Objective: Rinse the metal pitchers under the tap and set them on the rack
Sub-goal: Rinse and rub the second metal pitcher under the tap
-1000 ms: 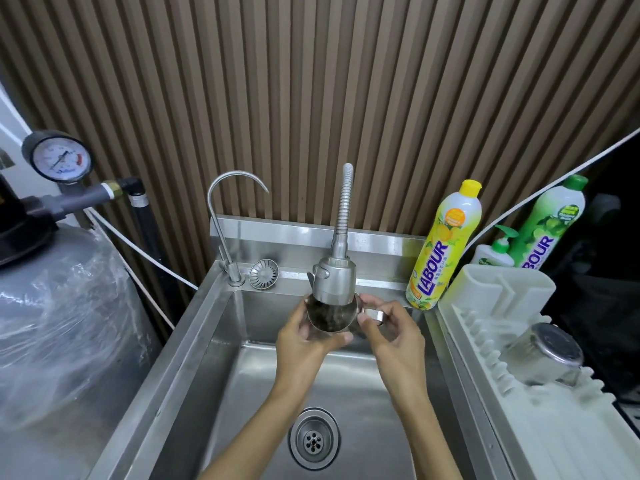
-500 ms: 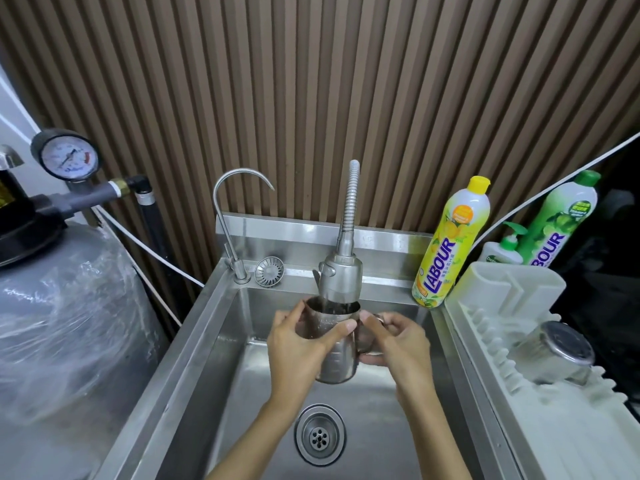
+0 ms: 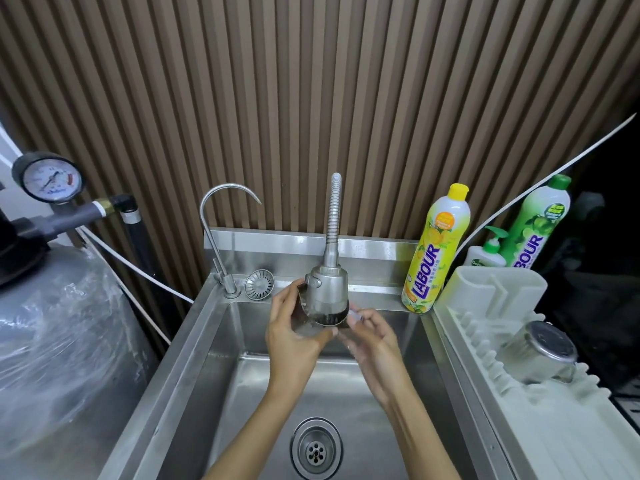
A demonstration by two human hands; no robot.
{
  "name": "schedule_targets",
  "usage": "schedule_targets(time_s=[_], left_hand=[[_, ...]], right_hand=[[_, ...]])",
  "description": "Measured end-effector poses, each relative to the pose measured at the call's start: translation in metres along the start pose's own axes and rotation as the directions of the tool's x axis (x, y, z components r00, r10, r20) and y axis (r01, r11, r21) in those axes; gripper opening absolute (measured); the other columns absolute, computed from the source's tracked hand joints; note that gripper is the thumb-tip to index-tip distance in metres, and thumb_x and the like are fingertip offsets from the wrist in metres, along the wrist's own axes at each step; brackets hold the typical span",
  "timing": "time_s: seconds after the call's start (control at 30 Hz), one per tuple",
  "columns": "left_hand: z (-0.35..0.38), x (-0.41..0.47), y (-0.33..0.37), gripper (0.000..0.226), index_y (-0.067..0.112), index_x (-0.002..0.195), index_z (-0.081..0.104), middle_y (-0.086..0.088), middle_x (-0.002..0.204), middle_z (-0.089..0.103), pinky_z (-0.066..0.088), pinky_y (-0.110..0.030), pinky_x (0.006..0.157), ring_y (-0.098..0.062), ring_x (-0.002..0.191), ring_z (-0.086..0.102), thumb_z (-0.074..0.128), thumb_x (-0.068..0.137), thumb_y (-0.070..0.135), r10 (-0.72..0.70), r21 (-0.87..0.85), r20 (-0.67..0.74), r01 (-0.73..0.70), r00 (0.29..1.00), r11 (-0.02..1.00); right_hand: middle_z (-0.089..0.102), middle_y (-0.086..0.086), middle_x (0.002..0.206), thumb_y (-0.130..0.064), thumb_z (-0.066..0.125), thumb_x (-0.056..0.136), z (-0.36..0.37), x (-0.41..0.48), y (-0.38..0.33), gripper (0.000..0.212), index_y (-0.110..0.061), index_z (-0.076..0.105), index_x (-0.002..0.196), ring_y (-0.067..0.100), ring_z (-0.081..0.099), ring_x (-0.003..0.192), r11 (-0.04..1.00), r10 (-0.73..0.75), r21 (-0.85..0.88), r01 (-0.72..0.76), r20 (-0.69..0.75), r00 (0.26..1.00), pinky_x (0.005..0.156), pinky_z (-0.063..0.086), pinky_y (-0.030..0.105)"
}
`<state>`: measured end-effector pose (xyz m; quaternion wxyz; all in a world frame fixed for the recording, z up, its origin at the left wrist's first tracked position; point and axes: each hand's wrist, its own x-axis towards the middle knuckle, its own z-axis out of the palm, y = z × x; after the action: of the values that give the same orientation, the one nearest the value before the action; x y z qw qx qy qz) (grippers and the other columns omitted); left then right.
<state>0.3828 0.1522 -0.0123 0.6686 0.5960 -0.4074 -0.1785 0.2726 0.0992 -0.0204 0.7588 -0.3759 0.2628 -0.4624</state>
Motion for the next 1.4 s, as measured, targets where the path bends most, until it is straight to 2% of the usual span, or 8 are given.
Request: schedule_targets(time_s=[0.23, 0.47, 0.6, 0.83, 1.0, 1.17, 1.27, 1.4], left_hand=[[-0.011, -0.020, 0.005, 0.076, 0.035, 0.110, 0.062, 0.008, 0.092, 0.049, 0.037, -0.005, 0.075, -0.007, 0.088, 0.057, 0.085, 0.038, 0.048, -0.081, 0.226, -0.104, 0.102, 0.991, 0.969], [-0.009, -0.021, -0.006, 0.047, 0.021, 0.097, 0.068, -0.010, 0.105, 0.069, 0.049, -0.009, 0.071, -0.006, 0.087, 0.068, 0.084, 0.058, 0.000, -0.285, -0.090, 0.210, 0.309, 0.935, 0.947], [0.002, -0.016, -0.001, 0.067, 0.028, 0.105, 0.060, -0.001, 0.110, 0.070, 0.050, -0.019, 0.090, -0.013, 0.105, 0.065, 0.078, 0.057, -0.015, -0.216, -0.257, 0.167, 0.254, 0.962, 0.932], [-0.007, -0.008, 0.021, 0.080, 0.044, 0.100, 0.051, 0.026, 0.099, 0.055, 0.035, 0.005, 0.075, 0.027, 0.087, 0.050, 0.088, 0.046, -0.001, -0.025, 0.017, 0.008, 0.024, 1.000, 1.000], [-0.024, -0.017, 0.010, 0.070, 0.037, 0.105, 0.059, 0.017, 0.101, 0.056, 0.039, -0.005, 0.080, 0.008, 0.096, 0.053, 0.082, 0.038, 0.037, -0.147, 0.186, -0.024, 0.149, 0.989, 0.971], [-0.039, -0.018, -0.025, 0.036, 0.013, 0.090, 0.066, 0.001, 0.080, 0.073, 0.047, -0.020, 0.079, -0.016, 0.082, 0.063, 0.076, 0.056, 0.004, -0.549, -0.056, 0.308, 0.590, 0.777, 0.805], [-0.031, -0.012, -0.055, 0.038, 0.006, 0.076, 0.059, 0.005, 0.057, 0.064, 0.043, -0.016, 0.064, -0.013, 0.068, 0.051, 0.040, 0.071, -0.026, -0.671, 0.040, 0.352, 0.706, 0.652, 0.707], [-0.011, -0.006, -0.071, 0.049, 0.010, 0.075, 0.052, 0.001, 0.060, 0.053, 0.041, -0.014, 0.051, -0.012, 0.062, 0.044, 0.023, 0.071, -0.029, -0.691, 0.045, 0.328, 0.721, 0.644, 0.692]], right_hand=[[0.068, 0.009, 0.070, -0.012, 0.062, 0.087, 0.004, -0.022, -0.005, 0.015, -0.001, 0.055, 0.078, 0.022, 0.067, 0.071, 0.928, 0.062, -0.361, -0.093, -0.097, 0.993, 0.063, 0.060, 0.039], [0.071, 0.000, 0.078, -0.014, 0.070, 0.077, 0.015, -0.033, -0.025, 0.021, -0.024, 0.056, 0.065, 0.018, 0.067, 0.075, 0.506, -0.346, -0.861, 0.053, -0.146, 0.927, 0.074, 0.054, 0.033], [0.067, -0.020, 0.091, -0.002, 0.063, 0.084, 0.019, -0.030, -0.024, 0.016, -0.017, 0.060, 0.079, -0.011, 0.062, 0.080, 0.669, -0.364, -0.723, 0.172, -0.117, 0.924, 0.073, 0.044, 0.006], [0.065, 0.018, 0.106, -0.004, 0.056, 0.089, 0.008, -0.013, -0.003, 0.017, -0.002, 0.048, 0.075, 0.033, 0.064, 0.099, 0.984, 0.008, -0.179, -0.020, -0.064, 0.998, 0.086, 0.055, 0.042], [0.066, 0.016, 0.082, -0.011, 0.059, 0.089, 0.014, -0.024, 0.000, 0.019, -0.003, 0.051, 0.074, 0.023, 0.065, 0.073, 0.935, 0.101, -0.328, -0.134, -0.118, 0.988, 0.068, 0.060, 0.034], [0.070, 0.006, 0.103, -0.017, 0.062, 0.085, 0.029, -0.023, 0.000, 0.009, -0.016, 0.057, 0.077, 0.027, 0.064, 0.095, 0.358, -0.165, -0.929, -0.092, -0.160, 0.973, 0.081, 0.048, 0.033], [0.064, 0.014, 0.110, -0.016, 0.051, 0.090, 0.038, -0.023, 0.014, 0.019, -0.009, 0.057, 0.106, 0.035, 0.059, 0.102, -0.025, -0.161, -1.000, -0.014, -0.010, 0.987, 0.078, 0.043, 0.036], [0.059, 0.010, 0.118, -0.013, 0.045, 0.091, 0.040, -0.019, 0.023, 0.031, -0.013, 0.050, 0.122, 0.033, 0.057, 0.108, -0.231, -0.213, -0.969, 0.084, 0.134, 0.968, 0.077, 0.045, 0.038]])
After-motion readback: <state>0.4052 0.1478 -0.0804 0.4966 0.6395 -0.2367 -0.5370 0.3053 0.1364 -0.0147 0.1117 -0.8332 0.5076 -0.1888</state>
